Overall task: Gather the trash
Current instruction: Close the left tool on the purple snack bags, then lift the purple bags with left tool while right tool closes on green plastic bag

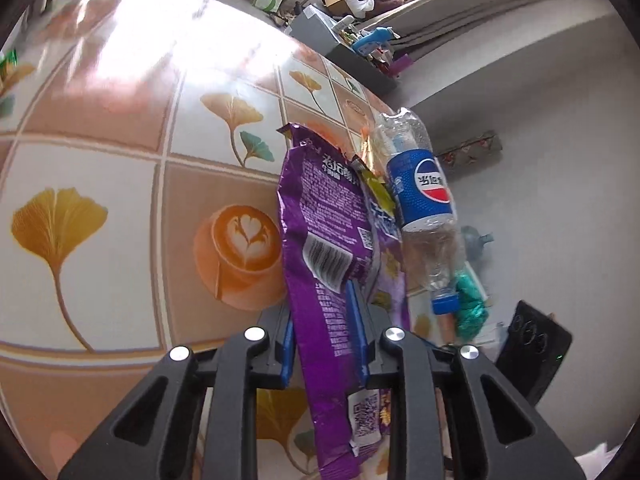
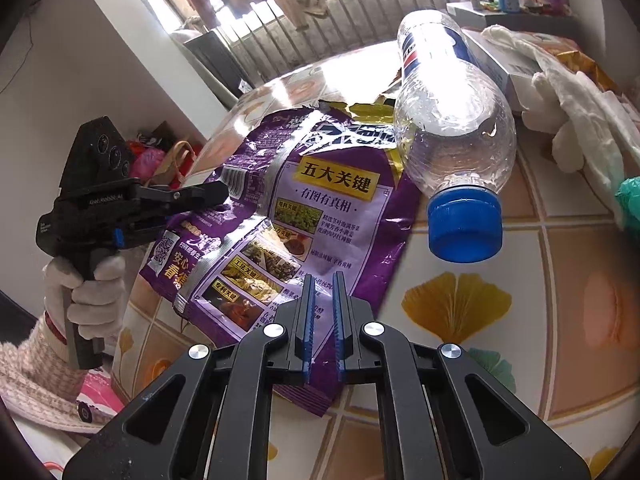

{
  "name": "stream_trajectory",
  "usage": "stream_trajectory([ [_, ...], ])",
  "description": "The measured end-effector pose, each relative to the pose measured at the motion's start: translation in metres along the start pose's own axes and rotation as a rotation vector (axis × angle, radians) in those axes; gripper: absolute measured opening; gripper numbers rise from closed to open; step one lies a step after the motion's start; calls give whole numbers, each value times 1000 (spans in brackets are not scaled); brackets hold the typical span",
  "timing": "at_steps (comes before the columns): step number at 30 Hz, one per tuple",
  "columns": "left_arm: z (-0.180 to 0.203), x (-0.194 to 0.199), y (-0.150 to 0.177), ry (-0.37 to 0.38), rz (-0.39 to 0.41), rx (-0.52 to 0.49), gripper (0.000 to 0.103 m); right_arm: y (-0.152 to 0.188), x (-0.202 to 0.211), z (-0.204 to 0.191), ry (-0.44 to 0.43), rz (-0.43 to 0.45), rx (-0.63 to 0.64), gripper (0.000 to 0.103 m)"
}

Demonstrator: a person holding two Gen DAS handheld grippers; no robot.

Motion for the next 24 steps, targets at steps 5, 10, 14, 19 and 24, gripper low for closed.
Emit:
stream_trajectory([
  [5,33,-1,7,-197,36,-235,16,-1,29,14,11,78,-38,10],
  [10,31,-7,7,-235,26,-265,14,-3,105,40,137,315,-98,24],
  [14,27,-12,10,-244,16,-276,12,3,162,73,331,515,-185,51],
  [19,24,-16,11,-243,10,-275,11,10,162,101,465,450,-216,69],
  [24,24,-16,12,-240,10,-276,11,21,130,126,419,374,-306,69],
])
Point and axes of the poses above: each gripper's, at about its wrist camera, not at the fingertips, and x roughly against the way its jaws point, z to its right, y to its underside, the point moved 1 cm from there along -x, roughly the way its jaws point, and after that the axes turned 4 degrees about -x, right-handed, at the moved point
